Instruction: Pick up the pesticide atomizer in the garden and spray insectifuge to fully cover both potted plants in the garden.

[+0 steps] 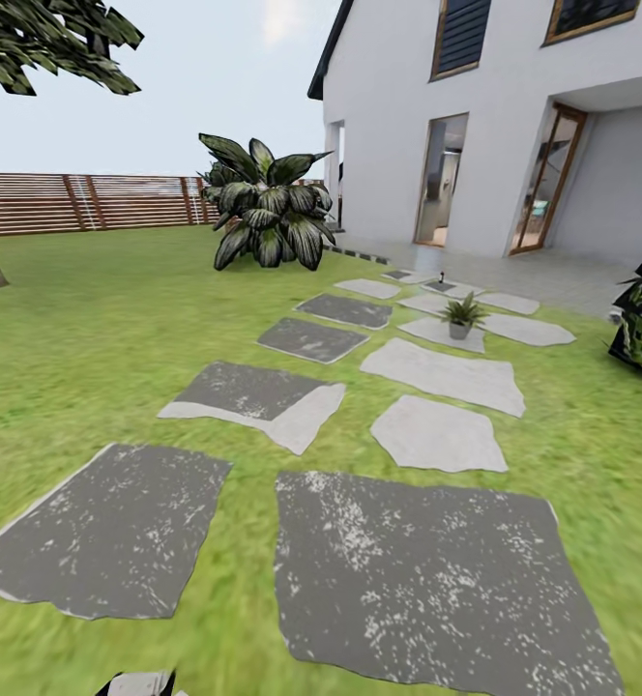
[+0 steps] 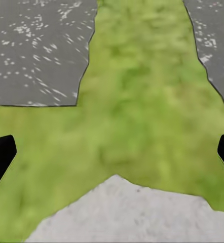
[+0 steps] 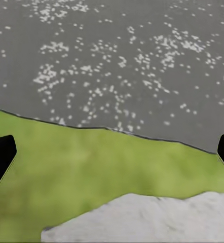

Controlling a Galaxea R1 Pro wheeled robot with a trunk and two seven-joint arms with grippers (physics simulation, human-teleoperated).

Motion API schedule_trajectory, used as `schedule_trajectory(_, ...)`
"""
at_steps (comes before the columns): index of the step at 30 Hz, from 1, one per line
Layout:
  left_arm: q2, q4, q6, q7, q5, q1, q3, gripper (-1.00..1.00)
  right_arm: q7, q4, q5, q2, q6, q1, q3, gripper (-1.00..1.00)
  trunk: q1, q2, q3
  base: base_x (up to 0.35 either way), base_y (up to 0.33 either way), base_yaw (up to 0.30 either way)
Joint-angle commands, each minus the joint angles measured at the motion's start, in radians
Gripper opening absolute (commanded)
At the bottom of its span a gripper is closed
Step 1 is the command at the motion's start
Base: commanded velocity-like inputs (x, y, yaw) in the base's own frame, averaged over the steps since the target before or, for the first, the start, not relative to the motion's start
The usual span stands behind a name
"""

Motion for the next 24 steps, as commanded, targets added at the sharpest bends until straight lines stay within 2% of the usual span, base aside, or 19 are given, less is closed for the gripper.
schedule_trajectory(1, 0.0, 0.001, -0.002, -0.01, 0.0, -0.001, 0.008, 1.0, -0.003, 0.001, 0.011, 0.0, -0.003, -0.001, -0.003, 1.0, 0.0, 0.0, -0.001, 0.338, 0.0, 0.0)
schedule_trajectory(24, -0.001, 0.001, -0.002, -0.01, 0.0, -0.001, 0.008, 1.0, -0.001, 0.001, 0.012, 0.0, -0.004, 0.0, 0.0, 1.0, 0.0, 0.0, -0.001, 0.338, 0.0, 0.0)
